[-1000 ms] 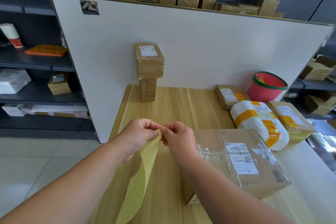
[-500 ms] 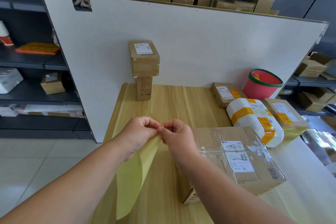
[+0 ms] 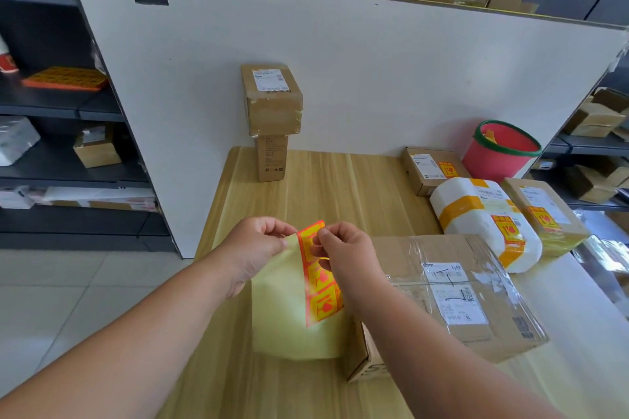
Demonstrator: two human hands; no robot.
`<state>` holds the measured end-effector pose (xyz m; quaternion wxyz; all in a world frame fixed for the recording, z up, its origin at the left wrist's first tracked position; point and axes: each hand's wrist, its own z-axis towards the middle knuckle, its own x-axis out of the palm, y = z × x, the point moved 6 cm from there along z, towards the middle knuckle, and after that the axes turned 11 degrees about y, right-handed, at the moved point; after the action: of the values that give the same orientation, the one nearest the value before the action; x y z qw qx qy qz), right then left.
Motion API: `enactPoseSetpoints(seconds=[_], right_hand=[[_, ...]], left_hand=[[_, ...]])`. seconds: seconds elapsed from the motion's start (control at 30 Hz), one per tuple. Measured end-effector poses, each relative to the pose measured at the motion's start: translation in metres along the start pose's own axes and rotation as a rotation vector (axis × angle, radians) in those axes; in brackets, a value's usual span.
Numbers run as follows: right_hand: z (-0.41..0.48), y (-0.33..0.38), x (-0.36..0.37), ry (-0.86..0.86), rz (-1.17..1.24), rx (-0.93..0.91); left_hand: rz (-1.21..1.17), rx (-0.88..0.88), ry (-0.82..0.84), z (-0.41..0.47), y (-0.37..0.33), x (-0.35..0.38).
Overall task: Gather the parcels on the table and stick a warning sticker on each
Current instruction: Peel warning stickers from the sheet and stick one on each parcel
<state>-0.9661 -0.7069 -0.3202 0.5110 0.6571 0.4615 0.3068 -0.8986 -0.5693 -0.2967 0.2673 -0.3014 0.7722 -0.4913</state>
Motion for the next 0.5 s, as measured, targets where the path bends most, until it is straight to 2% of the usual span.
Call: enactPoseSetpoints(seconds=[0.13, 0.5], right_hand=[[0.000, 0.007, 0.012, 0.076, -0.117, -0.043], [0.004, 0.014, 0.007, 0.054, -0.258, -0.030]], left_hand=[[-0.009, 0.006, 0.014, 0.006, 0.003, 0.002], [0.024, 0.018, 0.049, 0.016, 0.000, 0.006]])
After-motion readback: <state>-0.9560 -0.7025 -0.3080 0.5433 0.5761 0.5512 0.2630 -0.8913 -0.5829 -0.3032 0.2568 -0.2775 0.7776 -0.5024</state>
